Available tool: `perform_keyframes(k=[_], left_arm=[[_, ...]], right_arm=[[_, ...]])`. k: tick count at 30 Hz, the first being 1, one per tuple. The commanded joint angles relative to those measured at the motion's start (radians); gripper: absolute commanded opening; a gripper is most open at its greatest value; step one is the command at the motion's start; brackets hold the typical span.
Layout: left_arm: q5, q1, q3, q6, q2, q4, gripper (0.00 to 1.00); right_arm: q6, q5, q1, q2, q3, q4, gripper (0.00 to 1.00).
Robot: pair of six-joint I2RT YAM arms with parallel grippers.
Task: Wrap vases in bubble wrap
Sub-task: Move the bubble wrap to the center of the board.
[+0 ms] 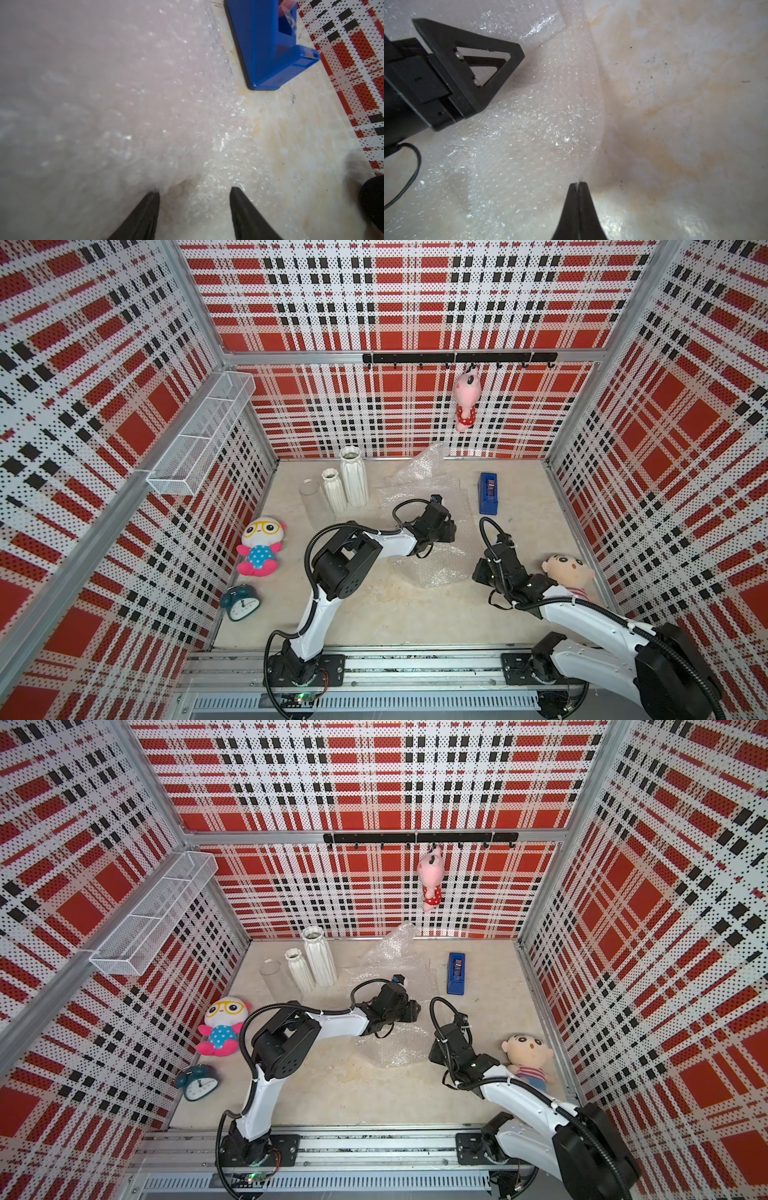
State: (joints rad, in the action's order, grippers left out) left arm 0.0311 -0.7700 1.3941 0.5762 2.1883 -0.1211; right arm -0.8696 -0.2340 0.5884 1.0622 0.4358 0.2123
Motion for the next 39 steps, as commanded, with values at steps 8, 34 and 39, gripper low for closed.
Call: perform_keyframes(k=[8,34,39], left_arm=[[0.023,0.187,0.188,-0.023,0.138,-0.040,0.61],[0.252,0.064,-0.049,-0.025,-0.226,0.125,0.75],[0.298,-0.024,-0.284,0.016,-0.432,0.103,0.75]], right_arm=[[-0.065,-0.019,0.027,-0.051,-0.070,0.059,0.00],[-0.039,-0.240,0.070,-0.081,0.068,0.299,0.70],[0.095,-0.112,-0.028,0.005,0.129,0.136,0.67]])
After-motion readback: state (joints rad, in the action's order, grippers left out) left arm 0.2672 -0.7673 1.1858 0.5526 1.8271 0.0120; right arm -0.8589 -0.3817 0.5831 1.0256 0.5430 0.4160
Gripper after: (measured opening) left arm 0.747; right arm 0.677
